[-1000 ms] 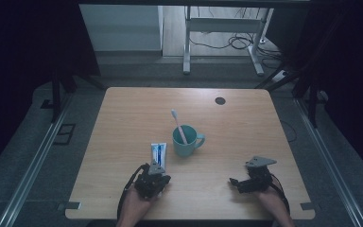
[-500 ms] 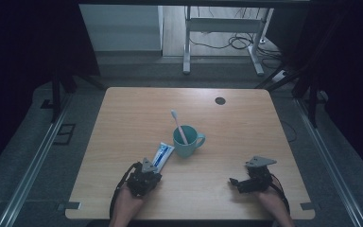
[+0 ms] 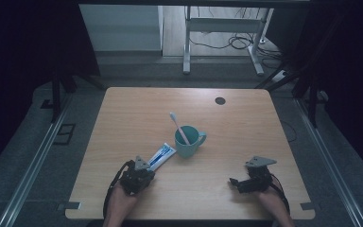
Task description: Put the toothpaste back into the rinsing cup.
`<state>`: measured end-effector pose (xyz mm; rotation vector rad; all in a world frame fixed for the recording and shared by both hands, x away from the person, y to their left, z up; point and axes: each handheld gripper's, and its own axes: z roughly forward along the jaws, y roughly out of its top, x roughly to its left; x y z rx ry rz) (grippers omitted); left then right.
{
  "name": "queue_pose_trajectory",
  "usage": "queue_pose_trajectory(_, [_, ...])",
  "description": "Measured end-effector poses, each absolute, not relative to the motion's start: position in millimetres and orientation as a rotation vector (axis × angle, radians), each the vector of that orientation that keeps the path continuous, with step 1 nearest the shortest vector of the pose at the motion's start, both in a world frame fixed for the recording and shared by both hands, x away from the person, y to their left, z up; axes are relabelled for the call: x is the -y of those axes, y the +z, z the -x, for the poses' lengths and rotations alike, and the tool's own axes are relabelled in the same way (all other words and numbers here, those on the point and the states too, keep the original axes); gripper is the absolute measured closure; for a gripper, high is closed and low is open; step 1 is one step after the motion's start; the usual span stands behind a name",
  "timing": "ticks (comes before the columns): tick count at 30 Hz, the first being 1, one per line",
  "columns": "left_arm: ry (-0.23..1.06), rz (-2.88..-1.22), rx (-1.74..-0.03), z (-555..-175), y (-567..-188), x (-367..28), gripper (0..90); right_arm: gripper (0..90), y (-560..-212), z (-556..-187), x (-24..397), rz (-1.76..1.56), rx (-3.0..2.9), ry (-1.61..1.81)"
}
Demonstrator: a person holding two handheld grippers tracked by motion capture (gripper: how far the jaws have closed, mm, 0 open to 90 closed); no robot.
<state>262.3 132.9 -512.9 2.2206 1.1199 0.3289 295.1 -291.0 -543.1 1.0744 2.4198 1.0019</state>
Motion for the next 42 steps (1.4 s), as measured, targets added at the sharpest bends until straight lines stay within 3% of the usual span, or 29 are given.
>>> queue_pose_trajectory(10, [0.341, -2.216, -1.110, -264.8, -501.7, -134.5, 71.8, 2.4, -543.1, -295.1, 291.1, -1.074, -2.419, 1.002])
queue_pose_trajectory(15, [0.370, -2.242, -1.109, -270.3, -492.5, -134.0, 61.8, 2.5, -543.1, -295.1, 291.2, -1.076, -2.419, 1.002])
queue_pose_trajectory(26, [0.292, -2.339, -1.129, -295.6, -483.8, -135.9, 39.3, 2.6, -543.0, -295.1, 291.2, -1.077, -2.418, 1.002])
queue_pose_trajectory(42, [0.142, -2.564, -1.178, -331.1, -486.8, -107.9, 37.7, 2.5, -542.9, -294.9, 291.1, -1.081, -2.419, 1.000])
